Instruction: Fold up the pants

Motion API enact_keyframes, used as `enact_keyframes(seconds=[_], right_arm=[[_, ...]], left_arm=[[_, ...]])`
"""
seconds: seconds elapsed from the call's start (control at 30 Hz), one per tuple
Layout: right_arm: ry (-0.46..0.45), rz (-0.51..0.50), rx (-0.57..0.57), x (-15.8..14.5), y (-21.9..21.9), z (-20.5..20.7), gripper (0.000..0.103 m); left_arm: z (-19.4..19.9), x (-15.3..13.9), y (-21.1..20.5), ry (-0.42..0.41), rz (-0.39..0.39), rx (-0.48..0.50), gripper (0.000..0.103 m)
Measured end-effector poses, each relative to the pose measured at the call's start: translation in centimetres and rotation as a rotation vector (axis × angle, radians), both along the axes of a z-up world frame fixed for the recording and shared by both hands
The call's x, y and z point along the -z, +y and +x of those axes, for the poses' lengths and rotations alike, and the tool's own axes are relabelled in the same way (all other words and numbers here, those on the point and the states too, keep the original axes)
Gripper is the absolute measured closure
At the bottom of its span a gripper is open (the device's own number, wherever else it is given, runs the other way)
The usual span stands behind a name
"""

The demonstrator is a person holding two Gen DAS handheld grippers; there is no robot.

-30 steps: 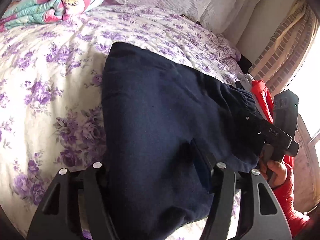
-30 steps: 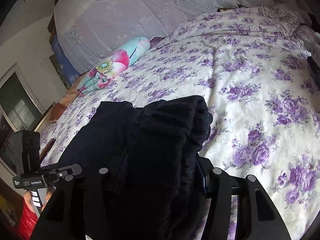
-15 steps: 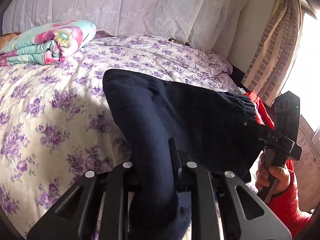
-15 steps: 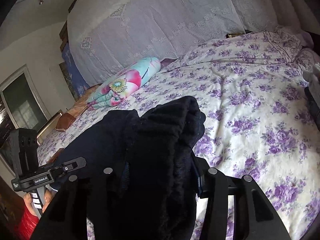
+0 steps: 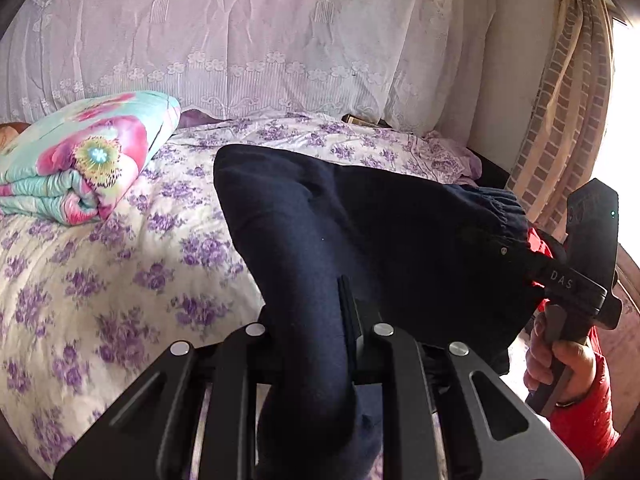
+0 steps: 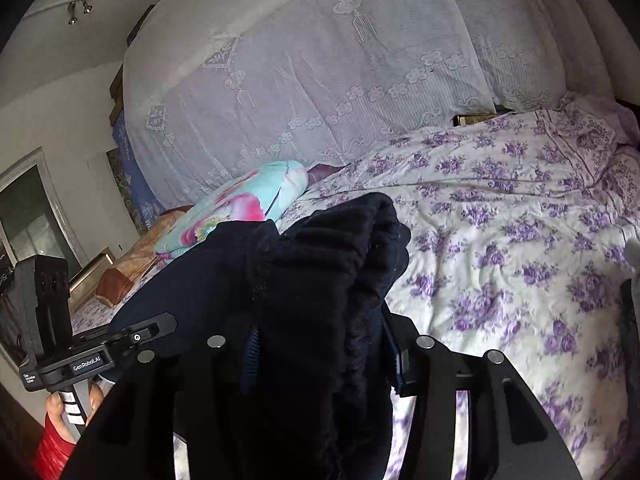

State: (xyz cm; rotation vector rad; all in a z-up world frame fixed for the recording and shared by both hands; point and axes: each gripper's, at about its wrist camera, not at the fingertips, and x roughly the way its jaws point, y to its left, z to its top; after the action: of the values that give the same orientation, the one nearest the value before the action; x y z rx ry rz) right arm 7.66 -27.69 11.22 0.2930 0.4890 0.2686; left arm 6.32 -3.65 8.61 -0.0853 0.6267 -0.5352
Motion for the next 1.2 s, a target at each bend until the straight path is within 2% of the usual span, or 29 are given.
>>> enact_keyframes(seconds=[0.23, 0.4, 0.5, 0.57, 0.63, 0.67, 0.7, 0.73, 0.77, 0.83, 0.87, 0.9, 0.93, 0.97, 1.0, 1.07, 1.1, 1.13, 1.2], right_arm=[[-0.038, -0.035, 0.053, -1.7, -1.6, 10.9, 0.053], [-0.049, -0.029, 0.096, -0.7, -2.5, 20.0, 0.053], [-0.033, -0.065, 0.120, 1.6, -2.6, 25.0, 0.054], [0.014, -0.059, 0.134, 4.2, -3.1, 28.1, 0.053], [0.110, -0.076, 0.158, 7.8, -3.7, 30.9, 0.048], [0.174, -0.131, 0.179, 9.3, -3.9, 31.9, 0.043], [0.227, -0.138, 0.184, 10.2, -4.3, 32.5, 0.037], [0.231, -0.063, 0.178, 10.1, -5.3, 32.3, 0.037], [0.201, 0.008, 0.191, 9.5, -6.2, 31.5, 0.037], [0.116, 0.050, 0.257, 7.8, -7.0, 29.2, 0.036], [0.073, 0.035, 0.286, 7.1, -6.9, 28.0, 0.035], [0.036, 0.001, 0.315, 6.5, -6.5, 26.7, 0.031], [0.021, -0.043, 0.329, 6.3, -5.9, 25.9, 0.021], [0.041, -0.107, 0.328, 6.6, -5.0, 25.7, 0.017], [0.095, -0.185, 0.324, 7.4, -4.0, 26.1, 0.013], [0.262, -0.340, 0.294, 10.6, -2.4, 28.1, 0.009], [0.306, -0.339, 0.279, 11.2, -2.5, 28.6, 0.009], [0.280, -0.322, 0.295, 10.9, -2.7, 28.0, 0.007], [0.199, -0.342, 0.353, 10.3, -2.5, 26.0, 0.007]], left_arm=[[10.4, -1.2, -2.6, -0.030, 0.014, -0.034, 0.086], [19.6, 0.1, -4.5, -0.035, 0.036, -0.077, 0.086], [24.2, 1.9, -5.7, -0.034, 0.085, -0.090, 0.086], [27.4, 4.2, -6.1, 0.000, 0.101, -0.101, 0.086], [30.5, 7.5, -6.0, 0.074, 0.103, -0.123, 0.083], [31.4, 9.2, -5.8, 0.110, 0.114, -0.145, 0.081], [32.0, 10.6, -5.6, 0.155, 0.121, -0.154, 0.069], [32.1, 10.7, -5.2, 0.185, 0.108, -0.151, 0.065], [31.7, 10.3, -4.9, 0.178, 0.092, -0.146, 0.061], [30.5, 9.5, -4.1, 0.131, 0.103, -0.193, 0.018], [29.8, 9.4, -3.5, 0.091, 0.118, -0.242, 0.016], [29.2, 9.1, -3.1, 0.069, 0.127, -0.259, 0.016], [28.6, 8.9, -2.9, 0.059, 0.125, -0.250, 0.016], [28.1, 8.6, -2.7, 0.053, 0.120, -0.250, 0.016], [28.0, 8.6, -2.5, 0.051, 0.129, -0.266, 0.015], [28.4, 9.5, -2.8, 0.088, 0.201, -0.303, 0.012], [29.1, 10.5, -3.2, 0.137, 0.245, -0.298, 0.007], [29.7, 11.3, -3.2, 0.192, 0.254, -0.285, 0.006], [29.2, 11.0, -2.1, 0.194, 0.210, -0.297, 0.005]])
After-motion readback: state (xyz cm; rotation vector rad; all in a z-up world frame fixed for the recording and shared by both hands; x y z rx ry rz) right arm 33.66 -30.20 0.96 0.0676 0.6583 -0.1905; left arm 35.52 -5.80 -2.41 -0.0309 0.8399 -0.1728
